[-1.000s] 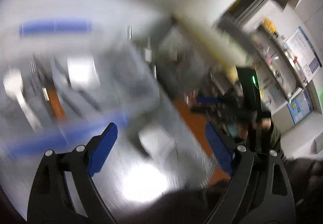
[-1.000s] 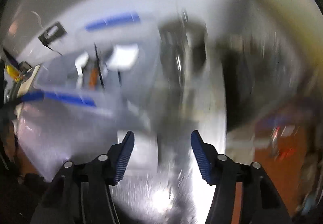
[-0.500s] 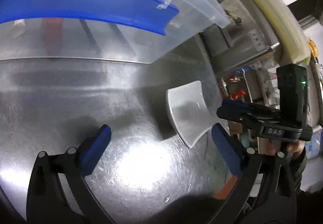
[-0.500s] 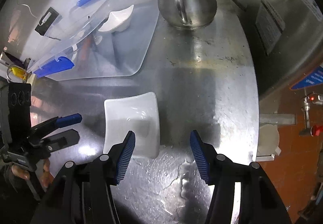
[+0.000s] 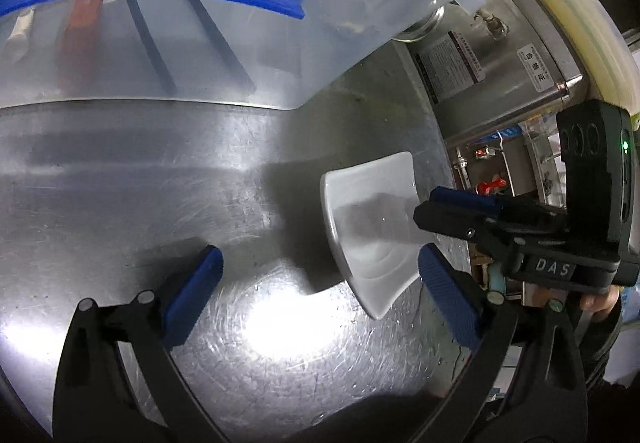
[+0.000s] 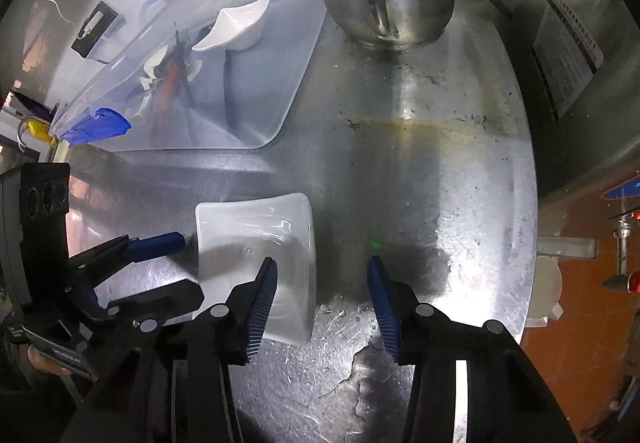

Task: Organize utensils
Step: 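Grasp the rim of the second white square dish with both grippers, then lower the second dish into the box and open both grippers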

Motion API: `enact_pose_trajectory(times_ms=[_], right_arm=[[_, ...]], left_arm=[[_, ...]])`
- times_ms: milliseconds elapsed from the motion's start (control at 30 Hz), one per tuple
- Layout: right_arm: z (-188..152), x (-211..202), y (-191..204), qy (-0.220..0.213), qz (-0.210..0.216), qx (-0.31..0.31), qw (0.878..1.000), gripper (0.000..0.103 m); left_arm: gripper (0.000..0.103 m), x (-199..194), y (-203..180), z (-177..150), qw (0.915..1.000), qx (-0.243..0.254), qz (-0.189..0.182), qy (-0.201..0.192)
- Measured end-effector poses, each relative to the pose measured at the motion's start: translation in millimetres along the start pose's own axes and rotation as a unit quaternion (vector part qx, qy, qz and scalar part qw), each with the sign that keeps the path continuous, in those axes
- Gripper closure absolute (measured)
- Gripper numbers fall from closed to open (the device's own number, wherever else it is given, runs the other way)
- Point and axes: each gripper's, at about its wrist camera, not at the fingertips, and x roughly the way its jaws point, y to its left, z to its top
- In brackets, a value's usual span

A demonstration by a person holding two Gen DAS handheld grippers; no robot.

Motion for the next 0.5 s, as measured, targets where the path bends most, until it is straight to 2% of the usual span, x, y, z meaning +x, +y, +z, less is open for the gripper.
enact_pose_trajectory(times_ms=[67, 100, 133, 167, 233, 300, 333, 400, 500], right_arm=[[-0.7, 2.0, -2.2, 0.003, 0.001, 0.003, 1.0, 0.06], [-0.5, 2.9, -2.7, 0.004, 0.001, 0.003, 1.0, 0.061], [-0.3, 4.0, -2.8, 0.006, 0.0, 0.004, 1.0, 0.07], [-0.3, 6.1, -2.9, 0.011, 0.0, 0.003, 1.0, 0.077], [-0.6, 10.4, -1.8, 0.019, 0.01, 0.003, 1.0, 0.086], [-0.9, 13.5, 1.8, 0.024, 0.015, -0.001, 1.0, 0.094], [-1.4, 14.5, 2.4, 0.025, 0.017, 0.001, 1.0, 0.095], [-2.7, 14.3, 2.9, 0.023, 0.015, 0.009, 1.0, 0.095], [-10.5, 7.6, 4.3, 0.02, 0.021, 0.021, 0.999, 0.096]], left_arm=[[0.016, 2.5, -0.4, 1.5, 1.0, 0.001, -0.006, 0.001], [0.023, 4.2, -1.7, 2.2, 0.9999, 0.005, -0.008, 0.005], [0.033, 6.3, -3.1, 2.0, 0.9999, 0.01, -0.011, 0.009], [0.038, 8.5, -4.9, 2.6, 0.9997, 0.013, -0.015, 0.011], [0.063, 16.8, -8.6, 4.5, 0.9995, 0.018, -0.01, 0.022], [0.078, 20.6, -9.3, 4.5, 0.9994, 0.021, -0.004, 0.026], [0.084, 22.4, -8.8, 4.5, 0.9994, 0.02, -0.005, 0.029], [0.09, 21.7, -8.5, 4.6, 0.9995, 0.015, -0.013, 0.025], [0.091, 14.3, -13.6, 4.7, 0.9993, 0.03, -0.006, 0.021]])
